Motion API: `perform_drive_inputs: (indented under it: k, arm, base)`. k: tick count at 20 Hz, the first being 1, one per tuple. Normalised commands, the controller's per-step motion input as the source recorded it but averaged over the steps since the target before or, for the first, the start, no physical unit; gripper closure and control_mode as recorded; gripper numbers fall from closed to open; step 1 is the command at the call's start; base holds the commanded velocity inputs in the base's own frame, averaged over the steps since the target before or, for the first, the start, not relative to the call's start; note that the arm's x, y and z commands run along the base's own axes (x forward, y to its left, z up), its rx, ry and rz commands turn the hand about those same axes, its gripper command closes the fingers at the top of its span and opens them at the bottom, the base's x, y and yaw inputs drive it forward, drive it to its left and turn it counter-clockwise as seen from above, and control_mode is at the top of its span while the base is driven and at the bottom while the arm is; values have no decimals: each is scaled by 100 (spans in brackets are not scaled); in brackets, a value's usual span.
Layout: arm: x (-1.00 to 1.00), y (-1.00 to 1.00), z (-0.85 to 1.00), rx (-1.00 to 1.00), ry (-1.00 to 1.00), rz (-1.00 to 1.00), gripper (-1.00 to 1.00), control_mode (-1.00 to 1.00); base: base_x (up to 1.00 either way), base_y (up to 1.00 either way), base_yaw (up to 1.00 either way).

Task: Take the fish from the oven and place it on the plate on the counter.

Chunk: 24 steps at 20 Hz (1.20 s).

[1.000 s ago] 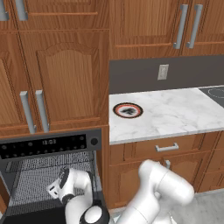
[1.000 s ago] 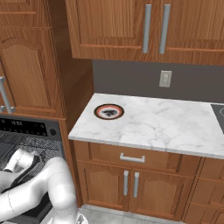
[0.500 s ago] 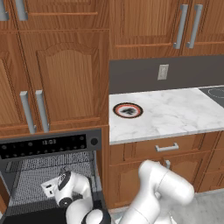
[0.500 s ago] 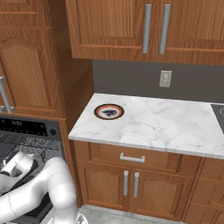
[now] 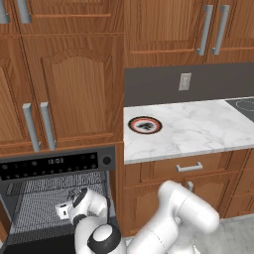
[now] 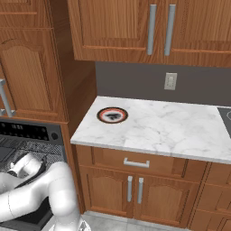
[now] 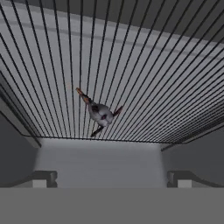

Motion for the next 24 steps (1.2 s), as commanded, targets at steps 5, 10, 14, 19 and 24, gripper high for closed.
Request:
perform_drive_inputs:
  k: [5,10,14,19,24]
  arm:
    - [7,0,0,0,2,0,-100,-100]
    - [0,0,-1,0,0,0,-100,-100]
    - [0,0,-28,0,0,0,-100,-100]
    - [0,-9,-31,0,0,0,-100,-100]
    - [0,-11,-9,0,-4,0,-100,-100]
  base:
    - [0,0,0]
    - [0,0,0]
    - [0,0,0]
    - [0,0,0]
    - [0,0,0]
